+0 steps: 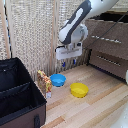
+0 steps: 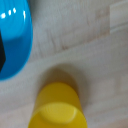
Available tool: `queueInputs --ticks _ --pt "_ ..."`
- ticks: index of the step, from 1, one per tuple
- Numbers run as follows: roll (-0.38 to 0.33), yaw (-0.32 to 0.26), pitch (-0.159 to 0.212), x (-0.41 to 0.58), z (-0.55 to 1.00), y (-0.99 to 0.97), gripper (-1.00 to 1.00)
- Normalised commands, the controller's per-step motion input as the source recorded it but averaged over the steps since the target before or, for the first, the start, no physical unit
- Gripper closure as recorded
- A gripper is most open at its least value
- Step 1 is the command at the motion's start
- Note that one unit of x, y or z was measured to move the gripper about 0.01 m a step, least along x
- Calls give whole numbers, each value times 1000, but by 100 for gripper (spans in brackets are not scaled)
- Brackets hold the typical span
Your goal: Kindly move your gripper toward the top drawer's handle. With caution, hold the handle robustly using your gripper and pull open the top drawer. Let the handle go. Relocate your gripper to the bowl placed in the background. Gently hold the bowl using your gripper. Bring the gripper and the bowl to the ajar drawer. Softly release the bowl into it.
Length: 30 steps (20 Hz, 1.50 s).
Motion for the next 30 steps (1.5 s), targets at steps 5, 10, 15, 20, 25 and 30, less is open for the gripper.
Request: queueInputs --ticks 5,10,15,20,25,30 --pt "107 0 -209 -171 -226 176 -100" --pt "20 -5 31 -36 -237 -109 -100" --pt "-1 -5 112 34 -243 -238 -100" --pt "-3 0 93 36 -255 -139 100" --pt "0 13 8 70 -37 -58 100" --pt "0 -7 0 50 0 60 100"
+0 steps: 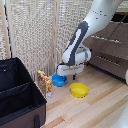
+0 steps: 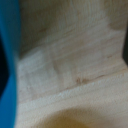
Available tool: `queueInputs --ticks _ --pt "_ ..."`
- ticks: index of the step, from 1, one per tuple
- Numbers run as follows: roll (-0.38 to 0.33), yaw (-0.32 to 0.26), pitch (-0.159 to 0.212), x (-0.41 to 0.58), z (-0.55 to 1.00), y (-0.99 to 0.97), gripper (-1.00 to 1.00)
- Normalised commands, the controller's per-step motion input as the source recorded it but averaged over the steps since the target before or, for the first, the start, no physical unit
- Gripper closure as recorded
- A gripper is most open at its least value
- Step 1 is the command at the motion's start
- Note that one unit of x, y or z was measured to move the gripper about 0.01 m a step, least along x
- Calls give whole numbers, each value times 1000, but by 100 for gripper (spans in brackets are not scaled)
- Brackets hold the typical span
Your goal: Kindly move your gripper toward the top drawer's handle. With caution, hold the handle robustly using your gripper and pull open the top drawer. Let the handle go. Relocate your gripper to the bowl placed in the background. Gently hold the bowl using your gripper. Bring the gripper and the bowl to the ajar drawer. Softly release the bowl into it.
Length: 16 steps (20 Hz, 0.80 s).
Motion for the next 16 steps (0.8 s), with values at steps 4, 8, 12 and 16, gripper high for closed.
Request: queueInputs --ticks 4,8,12,16 --pt "0 -12 4 -8 0 77 100" --pt "-12 -54 -23 56 79 170 100" --pt "2 -135 -137 261 304 175 100" --pt "-6 -189 -150 286 431 260 100"
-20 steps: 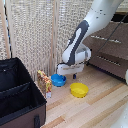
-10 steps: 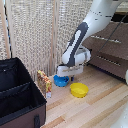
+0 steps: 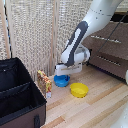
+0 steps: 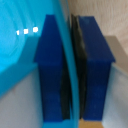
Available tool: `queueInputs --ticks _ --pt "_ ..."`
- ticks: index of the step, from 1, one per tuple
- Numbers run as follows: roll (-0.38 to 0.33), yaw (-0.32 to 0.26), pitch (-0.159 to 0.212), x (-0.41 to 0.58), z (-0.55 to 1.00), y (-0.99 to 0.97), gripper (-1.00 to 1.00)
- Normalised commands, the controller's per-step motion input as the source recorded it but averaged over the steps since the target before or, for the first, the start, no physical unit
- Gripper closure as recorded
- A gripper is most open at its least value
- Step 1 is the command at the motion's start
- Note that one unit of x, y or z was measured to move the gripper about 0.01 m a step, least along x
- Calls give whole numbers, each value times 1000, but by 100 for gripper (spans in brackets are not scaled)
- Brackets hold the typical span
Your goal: Kindly move your gripper toward the top drawer's handle. With caution, hold the handle robustly using your gripper and pull open the top drawer. Let the handle go. Relocate your gripper to the bowl placed in the background. Gently hold the bowl using your gripper. Bring the gripper and the bowl to the ajar drawer. Softly release the bowl into it.
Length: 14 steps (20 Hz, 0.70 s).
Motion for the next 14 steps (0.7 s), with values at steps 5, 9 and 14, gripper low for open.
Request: queueInputs --ticks 5,9,14 --pt "-8 -246 -60 179 603 190 100" --pt "-21 -269 0 175 873 135 100" --pt "-3 -282 15 131 945 17 100"
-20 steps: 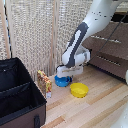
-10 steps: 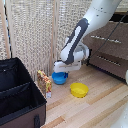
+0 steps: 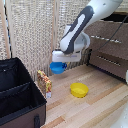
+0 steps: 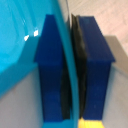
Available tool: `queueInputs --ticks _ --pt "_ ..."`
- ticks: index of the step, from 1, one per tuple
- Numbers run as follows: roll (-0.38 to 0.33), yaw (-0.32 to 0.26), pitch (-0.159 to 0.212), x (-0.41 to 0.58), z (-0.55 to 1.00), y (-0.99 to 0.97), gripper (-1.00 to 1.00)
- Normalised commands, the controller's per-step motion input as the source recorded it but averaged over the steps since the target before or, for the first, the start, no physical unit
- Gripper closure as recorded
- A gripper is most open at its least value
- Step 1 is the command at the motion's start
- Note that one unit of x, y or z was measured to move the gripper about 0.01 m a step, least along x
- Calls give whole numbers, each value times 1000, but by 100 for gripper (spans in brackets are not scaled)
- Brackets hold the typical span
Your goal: Kindly move your gripper toward the top drawer's handle. With caution, hold the handle robustly using your gripper and pull open the top drawer. Let the handle go. Relocate your gripper to the bowl placed in the background. Gently hold the bowl using your gripper. Bring the gripper and the bowl to the ajar drawer. Softly release the bowl into it.
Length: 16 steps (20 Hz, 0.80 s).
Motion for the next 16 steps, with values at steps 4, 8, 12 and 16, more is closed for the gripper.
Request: queueInputs --ticks 4,8,12,16 --pt "-22 -247 30 200 999 19 100" --pt "-11 -232 34 191 1000 31 100" --pt "0 -227 32 167 1000 59 100" --pt "0 -236 43 133 989 12 100"
